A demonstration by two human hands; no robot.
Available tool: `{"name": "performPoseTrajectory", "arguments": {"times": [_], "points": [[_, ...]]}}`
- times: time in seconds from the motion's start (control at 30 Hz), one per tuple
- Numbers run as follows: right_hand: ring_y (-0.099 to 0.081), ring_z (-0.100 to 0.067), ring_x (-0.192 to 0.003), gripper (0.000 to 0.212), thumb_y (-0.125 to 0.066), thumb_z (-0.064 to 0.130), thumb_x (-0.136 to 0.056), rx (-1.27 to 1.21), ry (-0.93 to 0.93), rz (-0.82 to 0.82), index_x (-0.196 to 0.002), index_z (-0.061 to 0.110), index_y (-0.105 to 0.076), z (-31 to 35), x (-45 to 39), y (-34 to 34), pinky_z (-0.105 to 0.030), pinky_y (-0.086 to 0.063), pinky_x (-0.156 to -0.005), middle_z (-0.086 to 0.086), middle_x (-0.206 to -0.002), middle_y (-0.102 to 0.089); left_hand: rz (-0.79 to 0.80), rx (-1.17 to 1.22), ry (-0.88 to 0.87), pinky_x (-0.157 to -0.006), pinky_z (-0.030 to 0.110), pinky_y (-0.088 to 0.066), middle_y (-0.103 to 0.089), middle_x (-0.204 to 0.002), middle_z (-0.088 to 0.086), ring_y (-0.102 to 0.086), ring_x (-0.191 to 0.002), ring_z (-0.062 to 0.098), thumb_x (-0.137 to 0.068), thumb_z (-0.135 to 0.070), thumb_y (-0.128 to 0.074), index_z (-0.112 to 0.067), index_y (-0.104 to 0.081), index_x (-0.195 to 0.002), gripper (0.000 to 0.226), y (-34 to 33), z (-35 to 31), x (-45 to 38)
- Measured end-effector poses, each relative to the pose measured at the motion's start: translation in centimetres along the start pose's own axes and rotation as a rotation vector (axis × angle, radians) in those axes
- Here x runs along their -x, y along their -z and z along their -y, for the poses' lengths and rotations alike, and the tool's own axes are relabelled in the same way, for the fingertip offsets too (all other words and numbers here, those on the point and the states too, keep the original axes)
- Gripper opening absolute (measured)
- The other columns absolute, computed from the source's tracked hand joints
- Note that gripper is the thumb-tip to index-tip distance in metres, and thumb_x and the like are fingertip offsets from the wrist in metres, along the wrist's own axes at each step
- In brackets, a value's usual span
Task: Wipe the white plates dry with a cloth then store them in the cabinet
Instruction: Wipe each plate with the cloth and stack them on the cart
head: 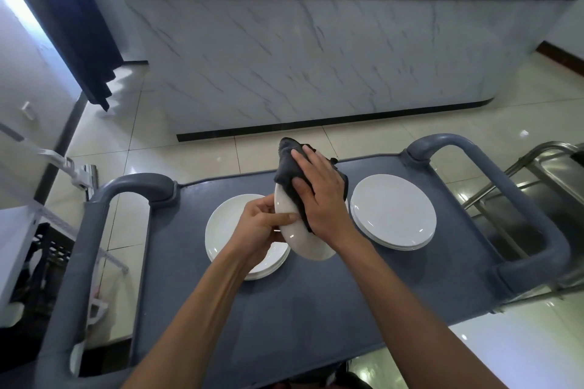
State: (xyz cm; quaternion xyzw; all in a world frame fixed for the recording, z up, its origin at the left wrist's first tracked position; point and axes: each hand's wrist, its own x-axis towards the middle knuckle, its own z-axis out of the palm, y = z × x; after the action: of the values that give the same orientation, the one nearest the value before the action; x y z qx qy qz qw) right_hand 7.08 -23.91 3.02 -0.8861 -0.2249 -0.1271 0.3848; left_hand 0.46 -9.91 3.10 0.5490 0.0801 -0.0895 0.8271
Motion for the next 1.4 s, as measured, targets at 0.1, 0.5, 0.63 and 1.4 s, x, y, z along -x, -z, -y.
{"name": "performPoseTrajectory", "arguments": {"times": [0.1, 0.5, 0.63, 1.4], "points": [[-0.027, -0.016, -0.148, 0.055, -0.028, 0.049, -0.1, -0.009, -0.055, -0.012, -0.151, 0.029, -0.04, -0.4, -0.9, 0.5, -0.048, -0.022, -0.119, 0.004, -0.158, -0.036, 0.002, 0.026, -0.005, -0.069, 0.043, -0.057, -0.074, -0.1, 0.02, -0.07, -0.085, 0.035, -0.079, 0.007, -0.067, -0.009, -0.079, -0.099, 0.027, 0.2, -0.2, 0.2], [-0.03, -0.022, -0.146, 0.06, -0.042, 0.045, -0.096, -0.046, -0.177, -0.037, -0.152, 0.025, -0.039, -2.3, 0.0, 1.2, -0.044, -0.028, -0.118, -0.004, -0.16, -0.034, -0.079, 0.164, -0.061, -0.065, 0.039, -0.057, -0.074, -0.094, 0.012, -0.068, -0.079, 0.028, -0.067, 0.002, -0.072, -0.013, -0.079, -0.092, 0.03, 1.0, -0.8, 0.1], [-0.031, -0.026, -0.146, 0.06, -0.037, 0.05, -0.096, 0.026, -0.136, -0.039, -0.15, 0.027, -0.043, -1.1, 1.4, 0.1, -0.048, -0.029, -0.116, -0.004, -0.159, -0.036, -0.133, 0.223, -0.058, -0.062, 0.037, -0.059, -0.074, -0.095, 0.012, -0.069, -0.078, 0.027, -0.071, -0.002, -0.065, -0.006, -0.072, -0.101, 0.031, 0.7, -0.9, 0.0], [-0.038, -0.03, -0.142, 0.058, -0.054, 0.038, -0.095, 0.337, 0.096, -0.091, -0.15, 0.022, -0.042, -0.5, 7.2, -2.6, -0.053, -0.038, -0.108, -0.005, -0.155, -0.042, -0.281, 0.452, 0.046, -0.078, 0.041, -0.061, -0.071, -0.121, 0.016, -0.07, -0.101, 0.03, -0.097, -0.002, -0.051, -0.01, -0.065, -0.122, 0.029, 1.0, -0.4, -1.1]]}}
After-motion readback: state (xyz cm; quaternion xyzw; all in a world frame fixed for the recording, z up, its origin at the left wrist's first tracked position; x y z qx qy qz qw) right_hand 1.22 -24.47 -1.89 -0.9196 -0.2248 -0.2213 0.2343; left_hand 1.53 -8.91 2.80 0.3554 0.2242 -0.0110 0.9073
